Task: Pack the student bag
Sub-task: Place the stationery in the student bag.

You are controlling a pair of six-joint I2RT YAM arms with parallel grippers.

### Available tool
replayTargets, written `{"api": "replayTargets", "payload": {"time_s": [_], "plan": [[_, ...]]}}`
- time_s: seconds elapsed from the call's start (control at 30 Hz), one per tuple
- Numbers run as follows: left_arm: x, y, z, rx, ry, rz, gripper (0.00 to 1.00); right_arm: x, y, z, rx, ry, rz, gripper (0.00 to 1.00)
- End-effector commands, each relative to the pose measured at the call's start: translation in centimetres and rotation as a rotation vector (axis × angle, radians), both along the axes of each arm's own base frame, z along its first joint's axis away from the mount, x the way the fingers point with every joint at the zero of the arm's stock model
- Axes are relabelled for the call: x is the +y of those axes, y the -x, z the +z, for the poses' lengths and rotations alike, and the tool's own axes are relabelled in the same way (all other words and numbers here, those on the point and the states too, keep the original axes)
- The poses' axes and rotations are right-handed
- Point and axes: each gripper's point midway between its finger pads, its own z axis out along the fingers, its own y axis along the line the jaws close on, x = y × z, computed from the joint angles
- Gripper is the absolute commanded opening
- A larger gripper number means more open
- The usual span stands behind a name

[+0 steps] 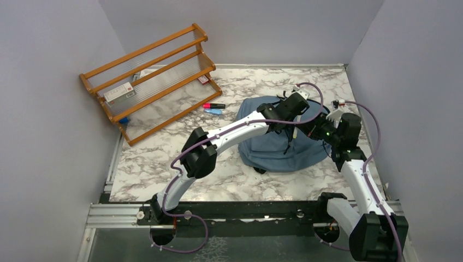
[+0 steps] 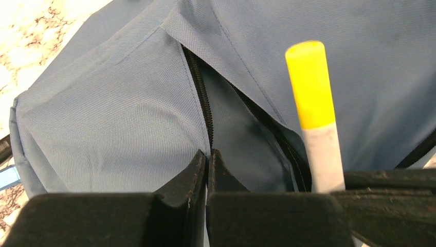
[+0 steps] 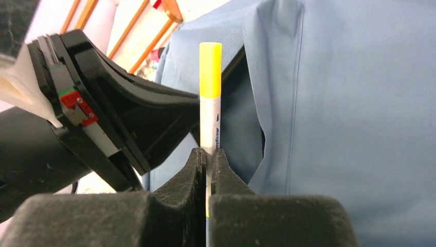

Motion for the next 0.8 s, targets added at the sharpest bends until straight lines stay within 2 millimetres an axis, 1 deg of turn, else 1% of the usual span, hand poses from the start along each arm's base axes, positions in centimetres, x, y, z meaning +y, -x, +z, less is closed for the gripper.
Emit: {"api": "replayTargets", "payload": {"time_s": [0.0,0.17,0.33,0.5,0.77], "plan": [[-1.4,1.0,4.7,-0.025,0.126,-0.058,0.0,0.0,-2.1,2.6,-0.196,0.01,0.021,0.01],[-1.6,1.2,4.5,-0.013,0.133,-0.064,0.0,0.0,-3.3,1.9,-0.223,0.011,0.027,0.01],[-1.7,1.2,4.5,-0.009,0.137,-0.065,0.0,0.0,-4.1,-0.1,-0.188,0.007,0.035,0.01],[-1.7,1.0,4.4,-0.003,0.142,-0.058,0.0,0.4,-4.1,-1.5,-0.163,-0.003,0.062,0.01],[-2.0,0.6,4.1,0.011,0.156,-0.056,0.0,1.7,-3.3,-3.4,-0.12,-0.013,0.11,0.01]]}}
